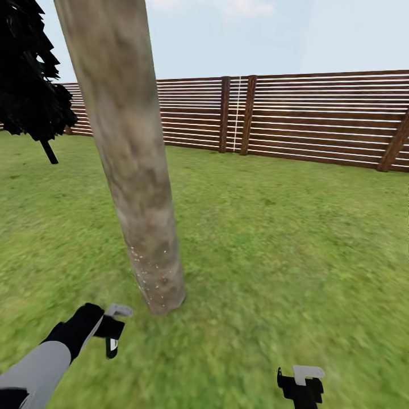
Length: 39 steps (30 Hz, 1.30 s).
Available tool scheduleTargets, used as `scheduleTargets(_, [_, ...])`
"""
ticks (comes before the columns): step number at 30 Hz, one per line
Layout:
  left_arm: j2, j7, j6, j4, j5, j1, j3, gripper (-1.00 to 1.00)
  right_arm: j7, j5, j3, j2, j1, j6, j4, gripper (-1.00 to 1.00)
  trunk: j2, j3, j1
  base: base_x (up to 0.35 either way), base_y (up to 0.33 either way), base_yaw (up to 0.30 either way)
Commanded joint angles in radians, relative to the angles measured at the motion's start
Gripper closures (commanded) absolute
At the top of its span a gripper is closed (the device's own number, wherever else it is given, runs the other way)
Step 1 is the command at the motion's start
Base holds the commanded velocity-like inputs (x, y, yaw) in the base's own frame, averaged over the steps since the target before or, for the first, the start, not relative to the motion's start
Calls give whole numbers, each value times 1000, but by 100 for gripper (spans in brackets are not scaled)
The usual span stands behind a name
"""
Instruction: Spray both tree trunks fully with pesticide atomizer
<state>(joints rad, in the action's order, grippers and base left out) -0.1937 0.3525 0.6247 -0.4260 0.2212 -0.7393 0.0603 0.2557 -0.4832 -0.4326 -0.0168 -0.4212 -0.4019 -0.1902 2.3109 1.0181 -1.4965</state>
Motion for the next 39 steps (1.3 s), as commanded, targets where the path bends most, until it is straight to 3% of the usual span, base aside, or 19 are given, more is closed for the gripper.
scheduleTargets(1, [2, -15, -4, -5, -2, 1, -15, 100, 0, 0, 0, 0, 0, 0, 0, -100, 0, 0, 0, -75, -187, 0])
scheduleTargets(3, [22, -62, -51, -8, -3, 1, -34, 100, -1, 0, 0, 0, -1, 0, 0, -100, 0, 0, 0, -126, -234, 0])
scheduleTargets(8, [89, -191, -187, 7, -8, 21, -42, 100, 0, 0, 0, 0, 0, 0, 0, -100, 0, 0, 0, -206, -228, 33])
scheduleTargets(11, [119, -250, -224, -9, -38, 24, -42, 100, 0, 0, 0, 0, 0, 0, 0, -100, 0, 0, 0, -265, -201, 232])
scheduleTargets(15, [115, -282, -228, -24, -110, 27, -62, 100, 0, 0, 1, 0, 0, 0, 0, -100, 0, 0, 0, -272, -195, 276])
scheduleTargets(17, [118, -284, -230, -19, -128, 29, -69, 100, 0, 0, 0, 0, 0, 0, 0, -100, 0, 0, 0, -274, -189, 278])
scheduleTargets(22, [130, -307, -227, -77, -135, 29, -71, 100, 0, -1, 1, 0, 0, 0, 0, -100, 0, 0, 0, -101, -243, 144])
scheduleTargets(33, [124, -319, -225, -66, -131, 37, -71, 100, 0, 0, 1, 0, 0, 0, 0, -100, 0, 0, 0, 14, -275, 0])
scheduleTargets(36, [129, -394, -226, -77, -137, 77, -71, 100, 0, 0, 1, 0, -1, 0, 0, -100, 0, 0, 0, -63, -275, 0])
scheduleTargets(39, [132, -409, -226, -78, -163, 81, -71, 100, 0, 1, 1, -2, 0, 0, 0, -100, 0, 0, 0, 55, -269, 147])
